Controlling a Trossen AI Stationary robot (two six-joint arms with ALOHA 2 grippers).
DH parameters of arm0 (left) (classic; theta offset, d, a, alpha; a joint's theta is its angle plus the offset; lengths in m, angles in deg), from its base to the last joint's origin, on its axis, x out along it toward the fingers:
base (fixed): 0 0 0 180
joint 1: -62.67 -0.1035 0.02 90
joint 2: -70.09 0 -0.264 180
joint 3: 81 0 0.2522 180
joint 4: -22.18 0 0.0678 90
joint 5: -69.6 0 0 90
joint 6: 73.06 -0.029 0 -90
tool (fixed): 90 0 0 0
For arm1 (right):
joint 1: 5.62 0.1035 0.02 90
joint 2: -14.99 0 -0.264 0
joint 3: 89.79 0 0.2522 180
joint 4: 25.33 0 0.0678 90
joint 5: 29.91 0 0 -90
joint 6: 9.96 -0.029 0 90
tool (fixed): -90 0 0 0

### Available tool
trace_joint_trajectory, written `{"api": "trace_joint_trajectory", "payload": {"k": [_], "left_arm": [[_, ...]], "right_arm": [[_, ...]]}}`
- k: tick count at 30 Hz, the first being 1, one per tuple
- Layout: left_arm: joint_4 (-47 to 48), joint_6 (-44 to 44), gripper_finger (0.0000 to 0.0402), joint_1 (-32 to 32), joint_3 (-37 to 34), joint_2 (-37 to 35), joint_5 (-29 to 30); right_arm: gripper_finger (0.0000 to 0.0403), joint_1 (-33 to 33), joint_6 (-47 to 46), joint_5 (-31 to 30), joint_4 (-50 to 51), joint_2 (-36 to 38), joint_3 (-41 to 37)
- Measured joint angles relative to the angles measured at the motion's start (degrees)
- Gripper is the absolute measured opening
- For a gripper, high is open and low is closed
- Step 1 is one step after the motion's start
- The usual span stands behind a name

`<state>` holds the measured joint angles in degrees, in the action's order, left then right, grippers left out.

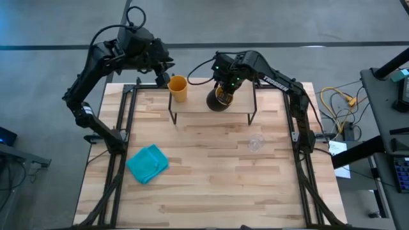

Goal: Stack small to large cups/mugs on shelf
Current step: Put the black mug on the shelf

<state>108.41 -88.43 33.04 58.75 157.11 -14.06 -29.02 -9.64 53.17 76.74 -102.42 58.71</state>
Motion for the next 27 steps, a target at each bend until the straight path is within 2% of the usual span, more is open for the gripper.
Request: {"api": "trace_joint_trajectory", "payload": {"k": [14, 18, 24, 27], "left_arm": [[0.0, 0.0, 0.0063, 0.0, 0.0, 0.0, -0.1], [0.0, 0.4, 0.0063, 0.0, 0.0, -0.1, -2.8], [1.0, 9.4, 0.0063, 0.2, 0.0, -0.1, -4.0], [1.1, 11.2, 0.0063, 0.9, -0.6, -0.1, -4.3]], "right_arm": [[0.0013, -0.6, 1.7, 2.4, -0.6, -1.9, 0.1], [0.0013, -0.8, 1.7, 2.5, -0.6, -2.0, 0.1], [0.0013, -1.2, 1.7, 2.6, -0.6, -1.9, 0.1], [0.0013, -1.3, 1.7, 2.7, -0.6, -1.9, 0.1]]}}
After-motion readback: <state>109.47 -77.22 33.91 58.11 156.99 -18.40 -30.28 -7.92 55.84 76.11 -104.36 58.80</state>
